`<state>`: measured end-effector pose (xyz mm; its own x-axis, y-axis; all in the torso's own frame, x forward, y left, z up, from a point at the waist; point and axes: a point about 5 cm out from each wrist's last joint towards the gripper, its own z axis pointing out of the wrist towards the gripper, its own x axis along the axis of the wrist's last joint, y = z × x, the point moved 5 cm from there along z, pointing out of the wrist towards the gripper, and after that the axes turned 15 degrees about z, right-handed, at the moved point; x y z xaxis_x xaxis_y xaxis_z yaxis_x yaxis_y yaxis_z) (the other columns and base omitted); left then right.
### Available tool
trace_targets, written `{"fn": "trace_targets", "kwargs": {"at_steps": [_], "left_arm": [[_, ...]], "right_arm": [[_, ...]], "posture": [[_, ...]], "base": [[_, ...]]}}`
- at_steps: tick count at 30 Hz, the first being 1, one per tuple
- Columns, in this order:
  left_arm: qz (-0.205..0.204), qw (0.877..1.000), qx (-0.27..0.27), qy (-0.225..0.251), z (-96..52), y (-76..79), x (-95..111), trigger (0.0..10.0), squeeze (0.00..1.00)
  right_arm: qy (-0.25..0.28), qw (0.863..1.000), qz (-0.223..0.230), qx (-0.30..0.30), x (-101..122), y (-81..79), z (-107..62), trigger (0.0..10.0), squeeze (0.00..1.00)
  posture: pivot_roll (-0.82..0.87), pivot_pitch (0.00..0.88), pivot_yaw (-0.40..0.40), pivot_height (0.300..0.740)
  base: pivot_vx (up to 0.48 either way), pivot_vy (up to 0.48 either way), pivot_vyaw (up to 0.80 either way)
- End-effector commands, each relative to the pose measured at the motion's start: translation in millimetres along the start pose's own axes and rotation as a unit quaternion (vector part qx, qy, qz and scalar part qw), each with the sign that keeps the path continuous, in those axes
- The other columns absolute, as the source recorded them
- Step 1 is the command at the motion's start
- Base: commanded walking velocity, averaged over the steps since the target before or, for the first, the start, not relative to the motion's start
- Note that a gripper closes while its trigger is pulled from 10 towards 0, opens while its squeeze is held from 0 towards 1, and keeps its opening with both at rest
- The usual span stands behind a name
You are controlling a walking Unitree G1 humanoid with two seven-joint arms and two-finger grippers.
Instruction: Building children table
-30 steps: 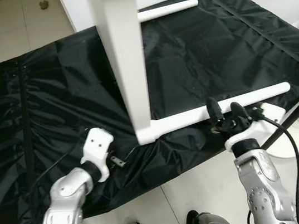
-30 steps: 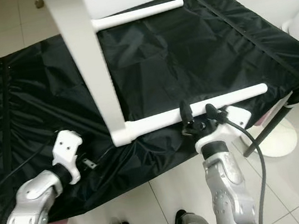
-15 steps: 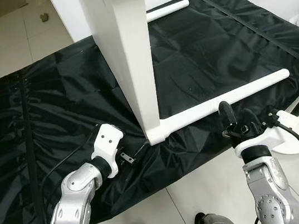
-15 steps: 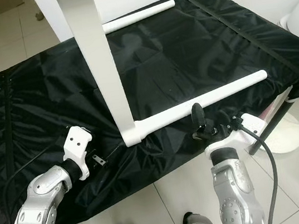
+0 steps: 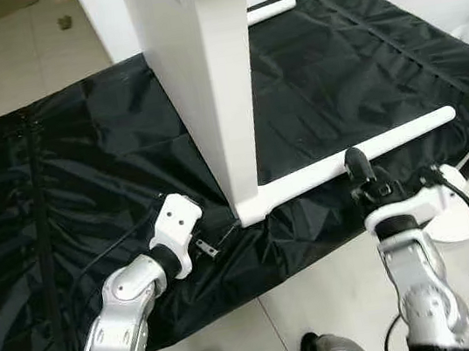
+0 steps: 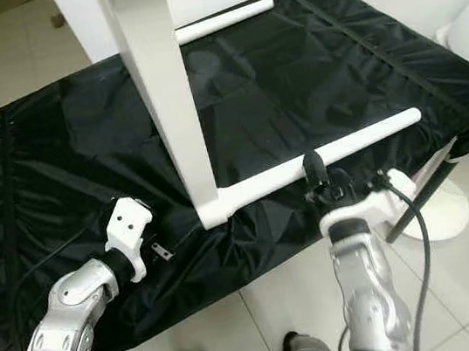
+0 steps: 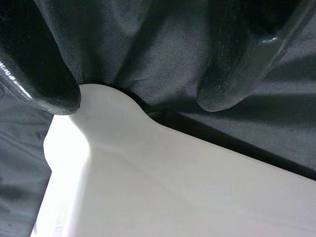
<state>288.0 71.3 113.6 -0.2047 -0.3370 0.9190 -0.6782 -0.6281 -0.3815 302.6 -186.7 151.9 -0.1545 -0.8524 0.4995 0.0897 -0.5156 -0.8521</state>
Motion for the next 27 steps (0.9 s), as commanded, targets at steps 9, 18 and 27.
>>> {"fn": "trace_targets", "kwargs": {"at_steps": [9, 18, 27], "left_arm": [[-0.025, 0.999, 0.046, 0.01, 8.7, 6.7, 6, 10.0, 0.0], [-0.011, 0.997, 0.067, -0.031, -16.6, -1.0, -8, 10.0, 0.0], [0.022, 0.998, 0.029, -0.058, -41.9, -3.8, -10, 10.0, 0.0]], "right_arm": [[-0.04, 0.997, 0.062, 0.026, -19, -11.4, 28.9, 10.0, 0.0], [-0.066, 0.988, -0.125, 0.065, -28, -26.4, 21.1, 10.0, 0.0], [-0.089, 0.966, -0.204, 0.129, -35, -44.8, 21.7, 10.0, 0.0]], "posture": [[0.05, 0.164, 0.006, 0.74], [0.06, 0.158, 0.015, 0.74], [0.07, 0.143, 0.008, 0.74]], "base": [[0.0, 0.0, 0.0], [0.0, 0.0, 0.0], [0.0, 0.0, 0.0]]}}
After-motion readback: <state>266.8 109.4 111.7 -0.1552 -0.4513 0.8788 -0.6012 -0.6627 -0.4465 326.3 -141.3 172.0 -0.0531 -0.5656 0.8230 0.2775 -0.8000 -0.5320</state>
